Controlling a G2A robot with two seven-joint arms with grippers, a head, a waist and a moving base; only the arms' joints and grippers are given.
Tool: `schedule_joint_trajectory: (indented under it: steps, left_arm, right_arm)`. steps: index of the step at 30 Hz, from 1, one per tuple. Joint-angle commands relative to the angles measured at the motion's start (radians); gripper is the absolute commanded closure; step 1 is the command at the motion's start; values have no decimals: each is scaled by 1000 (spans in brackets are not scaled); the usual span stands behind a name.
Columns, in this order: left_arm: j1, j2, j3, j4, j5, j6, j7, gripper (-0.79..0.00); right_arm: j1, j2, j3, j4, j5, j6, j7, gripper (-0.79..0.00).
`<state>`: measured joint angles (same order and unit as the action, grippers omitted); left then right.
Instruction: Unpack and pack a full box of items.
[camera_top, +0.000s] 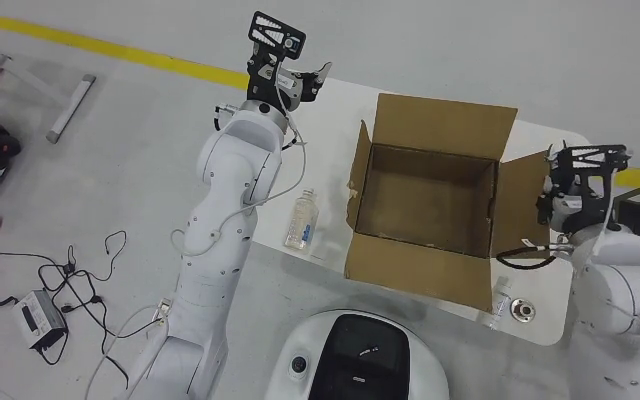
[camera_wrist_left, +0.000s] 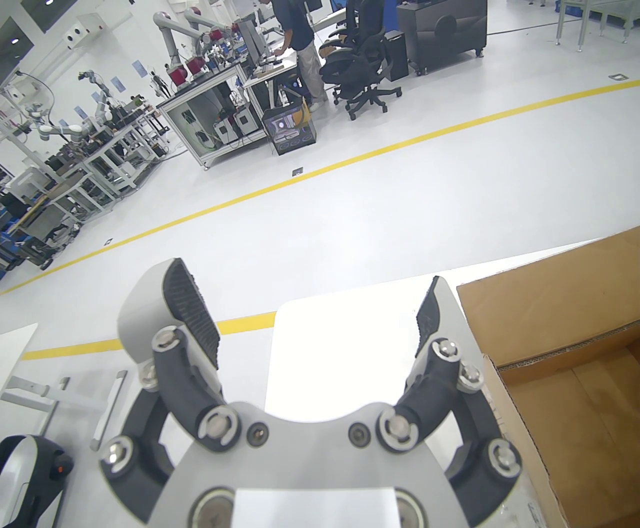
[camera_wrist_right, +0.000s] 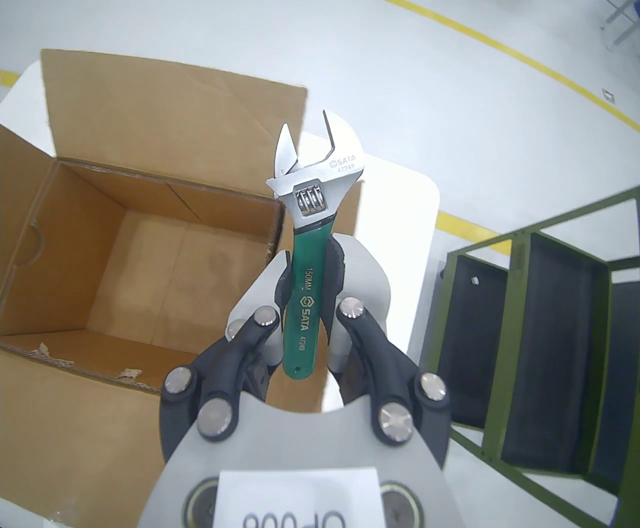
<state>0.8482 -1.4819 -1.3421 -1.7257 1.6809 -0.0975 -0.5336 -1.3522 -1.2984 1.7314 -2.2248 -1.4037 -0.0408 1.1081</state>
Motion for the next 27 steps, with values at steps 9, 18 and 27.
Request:
schedule_joint_trajectory:
  steps: [9, 18, 27]
  left_arm:
    - [0, 0, 0, 0, 0, 0, 0, -785]
    - [0, 0, 0, 0, 0, 0, 0, -785]
    - [0, 0, 0, 0, 0, 0, 0, -785]
  right_arm:
    - [-144, 7, 169, -9, 35, 3, 26, 0]
    - [-211, 11, 205, 149, 40, 1, 40, 0]
    - [-218, 14, 152, 365, 29, -18, 28, 0]
